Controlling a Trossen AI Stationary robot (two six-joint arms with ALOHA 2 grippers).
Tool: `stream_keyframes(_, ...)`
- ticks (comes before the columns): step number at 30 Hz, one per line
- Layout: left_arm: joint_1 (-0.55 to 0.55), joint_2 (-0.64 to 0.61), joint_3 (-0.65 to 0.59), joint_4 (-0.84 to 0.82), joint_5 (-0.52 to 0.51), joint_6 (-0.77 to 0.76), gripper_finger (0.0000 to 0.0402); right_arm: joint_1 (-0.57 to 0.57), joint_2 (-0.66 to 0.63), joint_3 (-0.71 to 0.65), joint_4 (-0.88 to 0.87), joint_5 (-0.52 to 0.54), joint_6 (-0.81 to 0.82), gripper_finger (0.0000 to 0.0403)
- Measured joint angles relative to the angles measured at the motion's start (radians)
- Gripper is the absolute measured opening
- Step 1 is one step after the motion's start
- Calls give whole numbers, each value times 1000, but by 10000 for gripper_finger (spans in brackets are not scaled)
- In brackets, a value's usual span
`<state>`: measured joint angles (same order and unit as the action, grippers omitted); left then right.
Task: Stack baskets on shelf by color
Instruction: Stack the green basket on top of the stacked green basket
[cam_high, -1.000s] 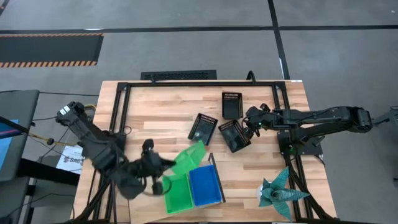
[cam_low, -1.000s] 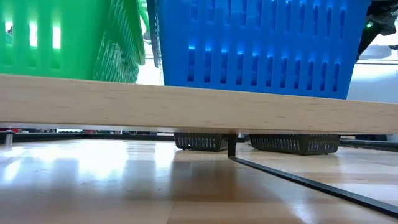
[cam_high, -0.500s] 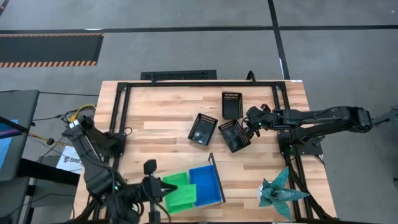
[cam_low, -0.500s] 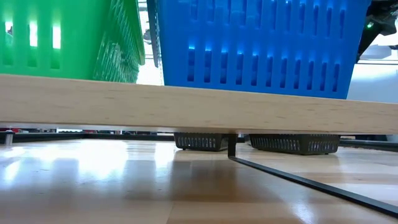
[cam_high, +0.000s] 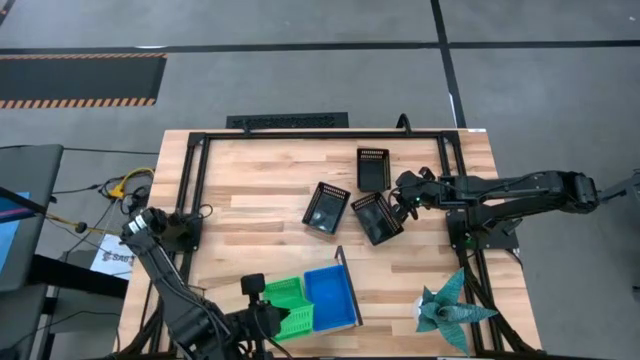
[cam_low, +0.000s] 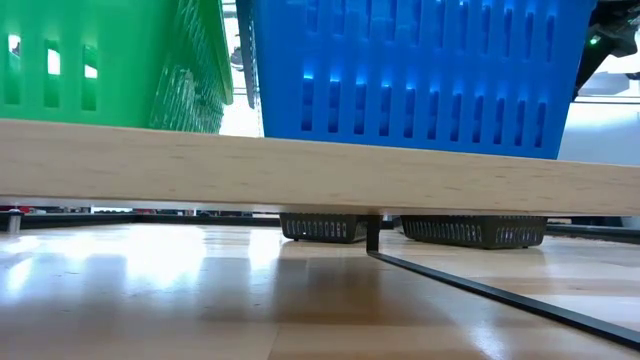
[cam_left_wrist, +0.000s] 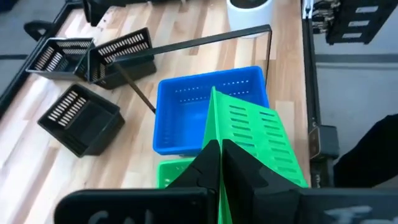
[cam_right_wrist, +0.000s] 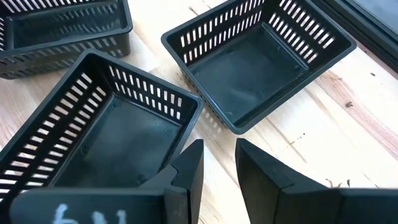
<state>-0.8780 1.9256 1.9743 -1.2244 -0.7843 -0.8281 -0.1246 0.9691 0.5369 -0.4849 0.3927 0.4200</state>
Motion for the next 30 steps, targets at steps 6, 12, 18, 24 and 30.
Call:
stream_keyframes(6, -3, 6, -1, 2, -35, 71, 0, 0, 0, 0, 0, 0, 1, 118)
stream_keyframes(12, -3, 6, -2, -38, -43, 154, 0, -1, 0, 0, 0, 1, 0, 118)
stream_keyframes(18, -2, 6, -2, -64, -83, 214, 0, -1, 0, 0, 0, 1, -1, 118)
stream_keyframes(24, -2, 6, -2, -62, -114, 257, 0, -1, 0, 0, 0, 1, -1, 118)
stream_keyframes(30, -3, 6, -2, -61, -123, 258, 0, -1, 0, 0, -1, 1, -1, 118)
